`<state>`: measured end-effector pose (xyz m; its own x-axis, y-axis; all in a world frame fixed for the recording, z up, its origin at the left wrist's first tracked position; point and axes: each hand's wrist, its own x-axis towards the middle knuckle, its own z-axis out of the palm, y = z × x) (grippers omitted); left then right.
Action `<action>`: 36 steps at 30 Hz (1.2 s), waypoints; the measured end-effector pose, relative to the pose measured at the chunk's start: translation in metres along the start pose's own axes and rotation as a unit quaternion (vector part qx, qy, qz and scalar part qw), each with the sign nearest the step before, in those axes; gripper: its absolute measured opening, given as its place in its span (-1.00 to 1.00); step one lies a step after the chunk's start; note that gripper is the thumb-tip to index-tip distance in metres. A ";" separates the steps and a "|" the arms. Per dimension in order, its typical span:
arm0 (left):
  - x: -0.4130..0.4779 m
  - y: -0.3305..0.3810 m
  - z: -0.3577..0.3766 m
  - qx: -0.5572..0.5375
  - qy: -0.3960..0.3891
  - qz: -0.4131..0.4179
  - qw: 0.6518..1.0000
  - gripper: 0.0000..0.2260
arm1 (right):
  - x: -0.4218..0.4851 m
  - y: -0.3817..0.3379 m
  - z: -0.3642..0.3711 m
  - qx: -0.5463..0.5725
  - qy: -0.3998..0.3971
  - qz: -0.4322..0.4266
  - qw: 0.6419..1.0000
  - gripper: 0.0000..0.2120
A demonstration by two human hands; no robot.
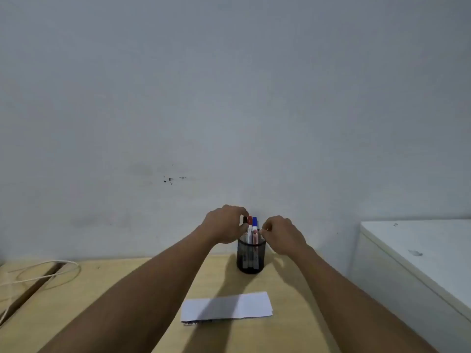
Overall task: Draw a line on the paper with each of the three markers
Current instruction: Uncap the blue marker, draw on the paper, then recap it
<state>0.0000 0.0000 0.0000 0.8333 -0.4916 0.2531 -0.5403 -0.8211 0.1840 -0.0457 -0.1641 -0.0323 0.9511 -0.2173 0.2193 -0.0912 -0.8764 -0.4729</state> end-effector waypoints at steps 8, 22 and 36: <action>0.042 -0.008 0.033 -0.007 -0.035 0.022 0.999 -0.62 | 0.042 0.013 0.032 0.095 -0.034 0.038 0.994 -0.74; 0.048 -0.003 0.041 -0.107 0.004 0.028 0.994 -0.77 | 0.045 0.015 0.041 0.234 -0.028 0.112 0.965 -0.84; 0.009 -0.005 -0.045 -0.354 0.130 -0.025 0.926 -0.80 | 0.008 -0.061 -0.033 0.296 -0.008 -0.029 0.955 -0.83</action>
<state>0.0046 0.0131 0.0443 0.8521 -0.2970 0.4309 -0.5208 -0.4001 0.7541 -0.0423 -0.1271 0.0266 0.9540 -0.1657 0.2497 0.1404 -0.4891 -0.8608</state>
